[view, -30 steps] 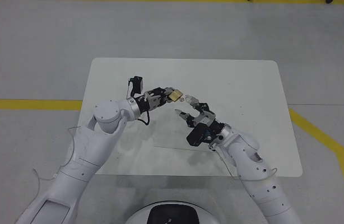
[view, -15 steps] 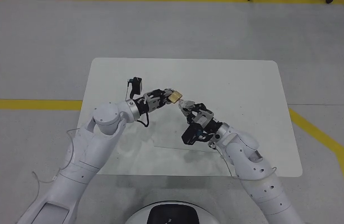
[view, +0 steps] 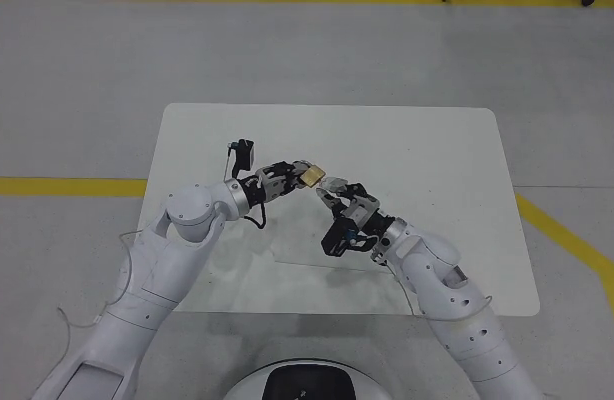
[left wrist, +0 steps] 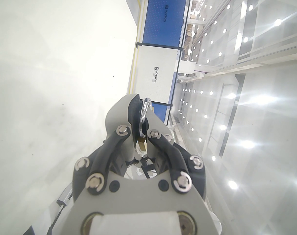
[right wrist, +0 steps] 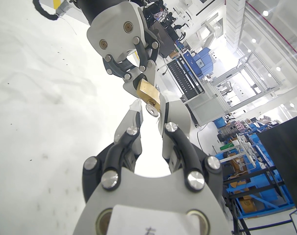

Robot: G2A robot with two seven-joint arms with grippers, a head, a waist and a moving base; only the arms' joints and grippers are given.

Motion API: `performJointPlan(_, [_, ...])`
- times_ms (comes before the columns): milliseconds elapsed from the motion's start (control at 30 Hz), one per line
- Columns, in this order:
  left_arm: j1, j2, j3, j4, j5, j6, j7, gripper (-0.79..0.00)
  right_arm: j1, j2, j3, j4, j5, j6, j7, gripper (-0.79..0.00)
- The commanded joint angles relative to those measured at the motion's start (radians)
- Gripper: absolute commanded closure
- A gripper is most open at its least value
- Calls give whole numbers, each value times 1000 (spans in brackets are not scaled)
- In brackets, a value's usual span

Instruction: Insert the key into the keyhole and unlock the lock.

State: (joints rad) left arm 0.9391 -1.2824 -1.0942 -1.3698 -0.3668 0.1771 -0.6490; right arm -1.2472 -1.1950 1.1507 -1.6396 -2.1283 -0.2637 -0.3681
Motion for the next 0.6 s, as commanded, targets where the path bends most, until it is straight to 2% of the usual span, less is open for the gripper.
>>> performJointPlan(0, [0, 0, -1, -1, 3, -1, -1, 0, 4, 0, -2, 3, 0, 0, 5, -95])
performJointPlan(33, [1, 0, -1, -2, 4, -1, -1, 0, 5, -1, -4, 5, 0, 0, 8, 0])
performJointPlan(333, [4, 2, -7, -6, 12, -5, -7, 0, 9, -4, -7, 18, 58, -16, 26, 0])
performJointPlan(567, [-2, 3, 0, 2, 41, -28, -30, 0, 6, -14, 11, 32, 321, -116, 76, 0])
